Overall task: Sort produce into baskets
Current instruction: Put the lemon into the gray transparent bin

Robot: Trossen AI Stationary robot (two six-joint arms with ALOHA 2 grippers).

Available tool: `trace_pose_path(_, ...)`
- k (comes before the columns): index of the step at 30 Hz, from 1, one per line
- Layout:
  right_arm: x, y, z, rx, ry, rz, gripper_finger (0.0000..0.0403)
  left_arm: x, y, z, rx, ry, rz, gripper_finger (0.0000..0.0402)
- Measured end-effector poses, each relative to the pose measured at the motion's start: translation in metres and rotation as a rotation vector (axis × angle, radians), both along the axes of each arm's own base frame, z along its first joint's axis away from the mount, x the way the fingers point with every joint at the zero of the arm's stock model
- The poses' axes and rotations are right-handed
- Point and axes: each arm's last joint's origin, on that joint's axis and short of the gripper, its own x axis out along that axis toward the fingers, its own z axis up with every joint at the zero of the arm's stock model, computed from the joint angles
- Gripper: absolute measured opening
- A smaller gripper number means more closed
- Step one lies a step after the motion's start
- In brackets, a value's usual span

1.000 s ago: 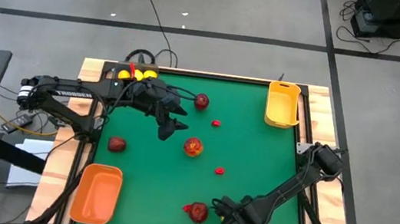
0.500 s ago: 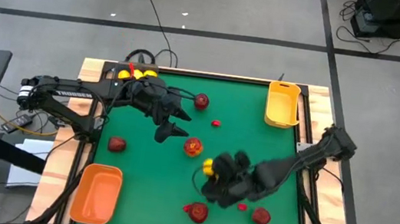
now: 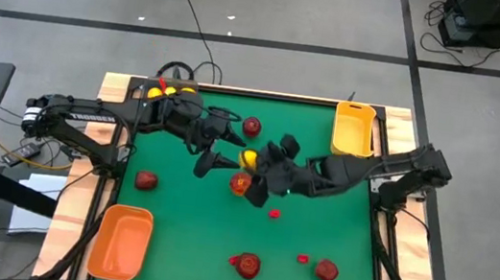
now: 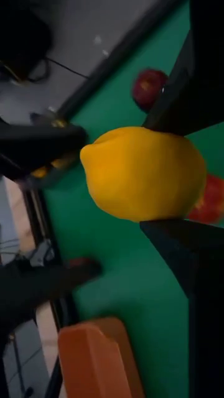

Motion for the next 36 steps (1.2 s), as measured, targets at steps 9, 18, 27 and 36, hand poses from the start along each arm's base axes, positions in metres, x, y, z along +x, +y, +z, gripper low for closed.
trace_pose_path(9, 0.012, -0.029, 0.008, -0.124, -0.034, 0.023, 0.0220, -0.002, 0.019, 0.000, 0.032, -0.003, 0.073, 0.0321)
trace_pose_path(18, 0.015, -0.047, 0.010, -0.130, -0.037, 0.013, 0.0221, -0.006, 0.040, 0.001, 0.078, -0.020, 0.129, 0.0224)
trace_pose_path(27, 0.015, -0.051, 0.010, -0.141, -0.044, -0.012, 0.0256, -0.007, 0.056, 0.001, 0.089, -0.036, 0.175, 0.0184)
trace_pose_path(36, -0.003, -0.082, -0.013, 0.085, 0.189, -0.135, 0.0310, -0.025, 0.101, 0.000, 0.065, -0.009, 0.391, 0.0187)
